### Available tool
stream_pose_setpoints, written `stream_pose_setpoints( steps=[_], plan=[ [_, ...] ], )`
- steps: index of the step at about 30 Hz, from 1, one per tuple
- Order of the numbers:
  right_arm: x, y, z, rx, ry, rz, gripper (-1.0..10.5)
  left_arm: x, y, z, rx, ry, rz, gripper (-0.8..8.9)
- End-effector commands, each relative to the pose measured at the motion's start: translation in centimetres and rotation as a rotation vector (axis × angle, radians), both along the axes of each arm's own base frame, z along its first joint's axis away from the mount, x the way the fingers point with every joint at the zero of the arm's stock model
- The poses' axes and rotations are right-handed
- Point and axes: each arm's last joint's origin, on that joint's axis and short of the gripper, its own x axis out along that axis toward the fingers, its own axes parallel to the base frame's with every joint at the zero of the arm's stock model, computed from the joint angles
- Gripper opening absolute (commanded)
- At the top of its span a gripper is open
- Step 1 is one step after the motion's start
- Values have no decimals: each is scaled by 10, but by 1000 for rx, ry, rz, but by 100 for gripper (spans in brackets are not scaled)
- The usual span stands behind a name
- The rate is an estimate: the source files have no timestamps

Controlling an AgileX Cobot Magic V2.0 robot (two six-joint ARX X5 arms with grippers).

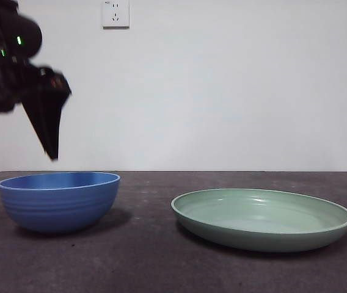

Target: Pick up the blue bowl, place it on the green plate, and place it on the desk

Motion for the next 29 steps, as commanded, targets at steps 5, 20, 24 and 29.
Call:
stream_pose_setpoints(
  steps=[5,20,24,29],
  plan=[
    [0,0,6,-2,-26,6,610,21,-5,-27,11,17,-14,585],
    [0,0,6,-2,-26,5,610,25,-5,-36,17,23,-47,9],
    [0,0,6,-2,-26,5,610,27,-5,-34,14,5,-47,10],
    [0,0,6,-2,-25,4,609,32,-9,-15,10,-6,-45,10]
  ],
)
